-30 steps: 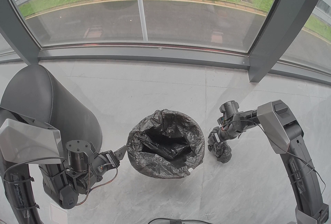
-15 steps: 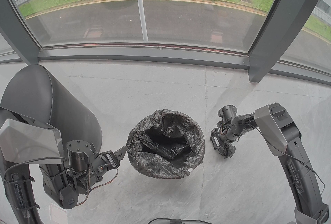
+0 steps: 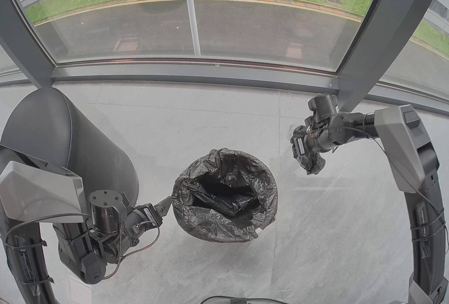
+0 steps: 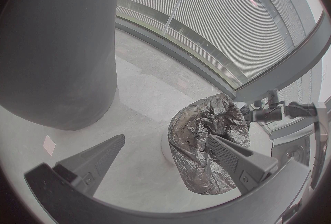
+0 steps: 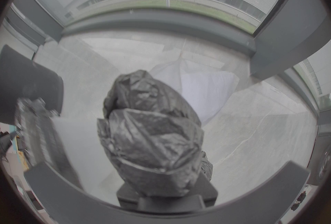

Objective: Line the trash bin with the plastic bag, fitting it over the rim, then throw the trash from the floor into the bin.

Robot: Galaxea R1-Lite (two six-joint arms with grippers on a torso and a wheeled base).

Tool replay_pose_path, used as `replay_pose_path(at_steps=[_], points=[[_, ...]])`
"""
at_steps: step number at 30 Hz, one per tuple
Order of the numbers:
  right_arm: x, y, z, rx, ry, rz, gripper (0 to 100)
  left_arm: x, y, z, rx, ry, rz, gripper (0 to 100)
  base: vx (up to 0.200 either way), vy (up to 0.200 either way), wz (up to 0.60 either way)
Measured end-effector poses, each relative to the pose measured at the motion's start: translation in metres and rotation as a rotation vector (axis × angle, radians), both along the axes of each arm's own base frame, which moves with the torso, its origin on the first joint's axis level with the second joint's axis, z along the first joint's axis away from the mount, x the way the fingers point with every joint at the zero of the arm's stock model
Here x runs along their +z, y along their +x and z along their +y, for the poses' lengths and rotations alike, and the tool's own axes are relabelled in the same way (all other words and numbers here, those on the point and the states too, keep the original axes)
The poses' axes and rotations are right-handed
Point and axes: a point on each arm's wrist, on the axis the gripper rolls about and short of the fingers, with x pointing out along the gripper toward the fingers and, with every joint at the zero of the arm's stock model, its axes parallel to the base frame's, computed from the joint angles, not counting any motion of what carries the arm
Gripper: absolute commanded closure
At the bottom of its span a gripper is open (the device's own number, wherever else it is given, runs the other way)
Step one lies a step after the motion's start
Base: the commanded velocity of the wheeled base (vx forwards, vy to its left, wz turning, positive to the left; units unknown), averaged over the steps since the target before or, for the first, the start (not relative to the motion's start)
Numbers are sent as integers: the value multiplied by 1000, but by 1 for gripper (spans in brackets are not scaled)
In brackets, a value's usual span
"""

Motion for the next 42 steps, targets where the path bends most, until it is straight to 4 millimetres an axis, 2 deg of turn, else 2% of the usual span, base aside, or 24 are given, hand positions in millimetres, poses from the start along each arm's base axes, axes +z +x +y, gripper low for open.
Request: replay_pose_path(at_steps=[4,9,15,21,27,33,40,42], points=[[47,-21,6,2,37,-56,100,0,0,0,0,-2,-6,0,0,0,0],[86,-60,24,48,61,-80,100,-1,0,0,0,-1,-4,0,0,0,0],[119,-110,60,159,98,-148,100,-2,0,0,-1,1,-2,0,0,0,0],[137,-154,90,272,133,-195,100,-4,0,0,-1,4,2,0,0,0,0],[140,-182,109,335,165,-195,100,-4,-1,0,-2,5,3,0,0,0,0],[122,-214,138,437,171,-149,100,-3,-1,0,-2,5,1,0,0,0,0],[98,-215,166,492,235,-234,100,-2,-1,0,-6,10,-2,0,0,0,0],[84,-213,173,500,234,-225,100,-2,-1,0,-7,12,-2,0,0,0,0]])
